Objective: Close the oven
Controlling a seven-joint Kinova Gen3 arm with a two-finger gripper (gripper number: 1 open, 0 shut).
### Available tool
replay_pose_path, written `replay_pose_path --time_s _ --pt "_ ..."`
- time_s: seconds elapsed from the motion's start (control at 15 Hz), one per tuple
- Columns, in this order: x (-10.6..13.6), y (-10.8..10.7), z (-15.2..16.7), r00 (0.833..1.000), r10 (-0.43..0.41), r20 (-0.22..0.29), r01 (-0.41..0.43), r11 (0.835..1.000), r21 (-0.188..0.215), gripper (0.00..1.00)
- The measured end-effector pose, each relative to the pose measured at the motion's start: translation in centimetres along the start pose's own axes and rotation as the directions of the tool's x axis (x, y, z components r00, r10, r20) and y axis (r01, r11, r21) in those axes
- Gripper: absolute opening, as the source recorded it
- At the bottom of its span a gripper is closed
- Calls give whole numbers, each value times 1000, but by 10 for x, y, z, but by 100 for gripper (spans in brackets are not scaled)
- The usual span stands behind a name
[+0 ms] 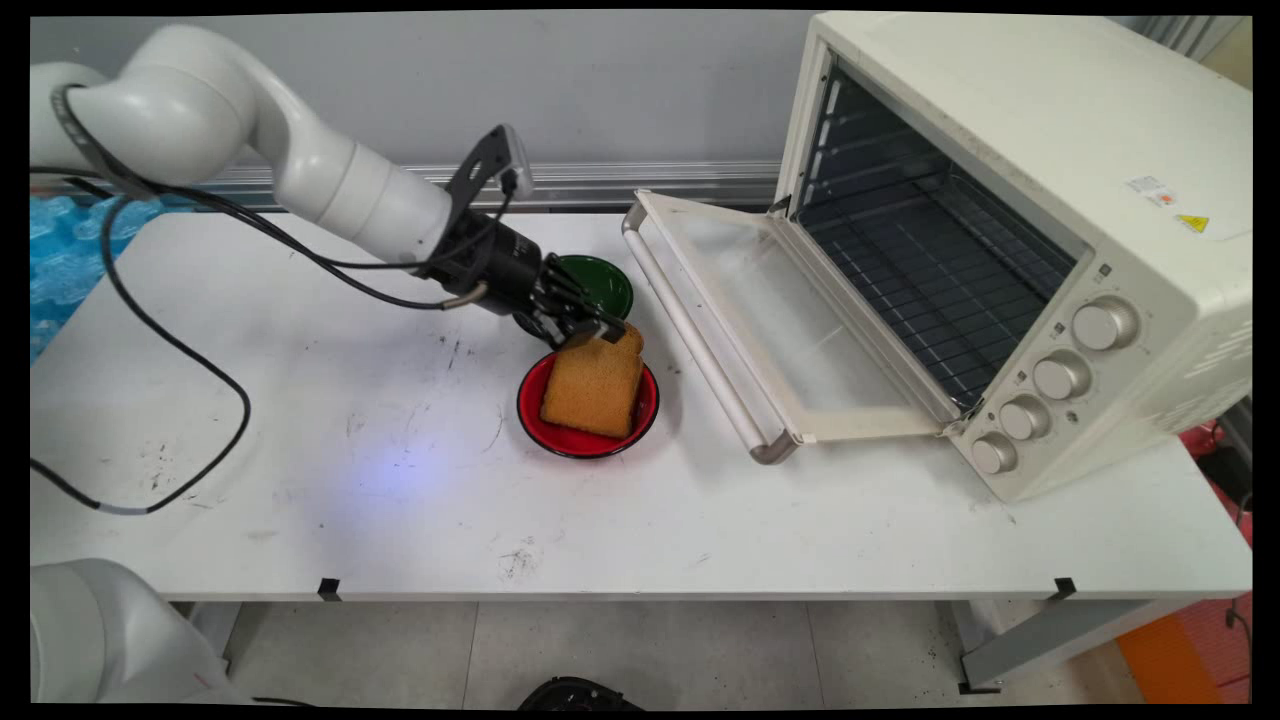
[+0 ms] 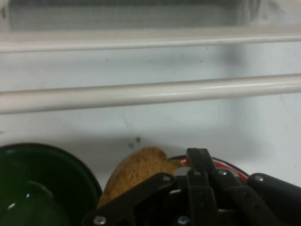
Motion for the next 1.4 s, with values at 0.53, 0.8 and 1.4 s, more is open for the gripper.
replay_pose_path --time_s 0.53,0.8,1.4 --pt "-3 -2 32 999 25 -28 -25 1000 -4 0" --pt "-4 -2 44 999 33 -36 -33 999 -8 0" --pt "-6 0 69 998 46 -53 -47 999 -18 0"
